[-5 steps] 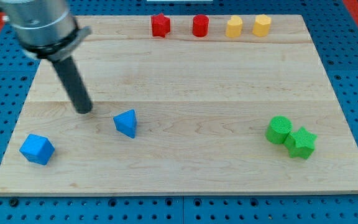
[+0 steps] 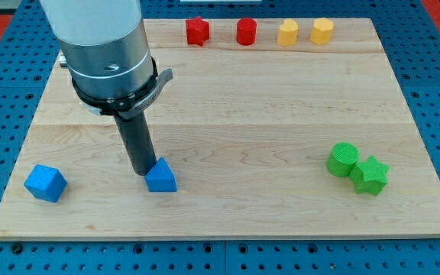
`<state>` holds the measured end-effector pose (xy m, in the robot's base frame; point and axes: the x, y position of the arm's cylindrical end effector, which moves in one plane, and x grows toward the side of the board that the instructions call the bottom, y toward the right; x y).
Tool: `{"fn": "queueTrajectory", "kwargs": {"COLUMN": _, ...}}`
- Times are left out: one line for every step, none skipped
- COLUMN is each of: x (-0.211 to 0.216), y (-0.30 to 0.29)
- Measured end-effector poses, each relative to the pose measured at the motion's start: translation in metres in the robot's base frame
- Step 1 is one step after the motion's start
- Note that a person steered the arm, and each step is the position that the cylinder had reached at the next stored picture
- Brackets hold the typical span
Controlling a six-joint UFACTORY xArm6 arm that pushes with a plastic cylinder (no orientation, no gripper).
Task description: Place the triangle right to the cube
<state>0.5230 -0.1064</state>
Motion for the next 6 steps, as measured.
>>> {"fn": "queueTrajectory", "kwargs": {"x": -0.002, "y": 0.000}}
{"fn": "queueTrajectory", "kwargs": {"x": -0.015, "y": 0.007}}
{"fn": "queueTrajectory", "kwargs": {"x": -0.012, "y": 0.018}}
{"fn": "queueTrajectory", "kwargs": {"x": 0.004, "y": 0.027}}
{"fn": "queueTrajectory", "kwargs": {"x": -0.002, "y": 0.027}}
{"fn": "queueTrajectory", "kwargs": {"x": -0.029, "y": -0.023}}
